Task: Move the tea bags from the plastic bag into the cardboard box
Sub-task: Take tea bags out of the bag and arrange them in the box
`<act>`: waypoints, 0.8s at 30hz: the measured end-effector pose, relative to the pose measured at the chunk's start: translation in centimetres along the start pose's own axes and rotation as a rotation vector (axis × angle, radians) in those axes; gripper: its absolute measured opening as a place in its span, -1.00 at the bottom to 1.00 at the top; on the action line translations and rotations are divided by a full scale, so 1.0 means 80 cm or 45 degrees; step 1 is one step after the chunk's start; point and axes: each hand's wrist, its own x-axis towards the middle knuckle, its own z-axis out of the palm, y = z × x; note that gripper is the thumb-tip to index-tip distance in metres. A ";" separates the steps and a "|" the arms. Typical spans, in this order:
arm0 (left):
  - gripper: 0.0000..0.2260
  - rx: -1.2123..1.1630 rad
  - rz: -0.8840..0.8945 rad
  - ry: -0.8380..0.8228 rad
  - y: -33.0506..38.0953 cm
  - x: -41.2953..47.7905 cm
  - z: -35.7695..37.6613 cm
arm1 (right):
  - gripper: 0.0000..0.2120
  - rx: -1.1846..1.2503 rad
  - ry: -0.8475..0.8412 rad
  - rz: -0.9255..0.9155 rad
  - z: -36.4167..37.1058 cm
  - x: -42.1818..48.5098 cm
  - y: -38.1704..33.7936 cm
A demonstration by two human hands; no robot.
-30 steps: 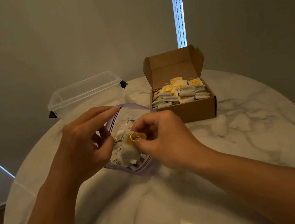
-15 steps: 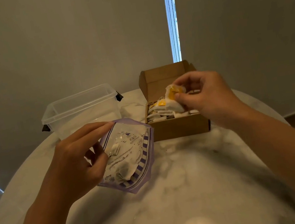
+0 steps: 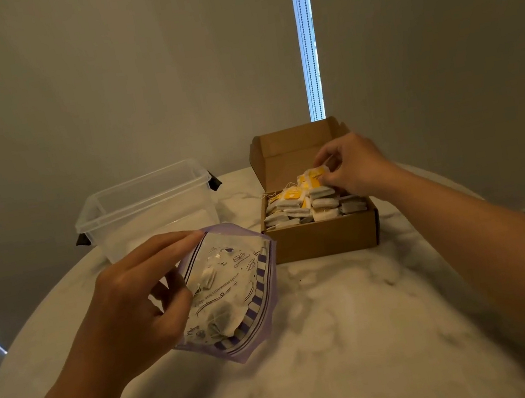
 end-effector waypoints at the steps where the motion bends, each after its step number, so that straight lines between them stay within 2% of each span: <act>1: -0.58 -0.001 0.001 0.004 0.000 0.000 0.000 | -0.77 -0.048 -0.015 -0.018 0.003 0.001 0.002; 7: -0.58 0.006 0.004 0.017 -0.003 -0.001 0.000 | -0.76 -0.160 -0.012 -0.056 0.010 0.006 0.006; 12: -0.57 0.006 0.007 0.033 -0.005 -0.003 -0.001 | -0.88 -0.207 0.052 -0.095 0.003 0.001 0.005; 16: -0.58 -0.001 0.007 0.028 -0.004 -0.002 0.000 | -0.86 -0.150 -0.049 -0.158 -0.002 -0.017 -0.001; 20: -0.58 -0.004 0.003 0.017 -0.002 -0.001 0.000 | -0.86 -0.218 -0.109 -0.213 0.005 -0.026 0.001; 24: -0.50 -0.034 0.004 0.003 0.001 0.000 0.000 | -0.86 -0.253 -0.144 -0.226 0.012 -0.027 0.002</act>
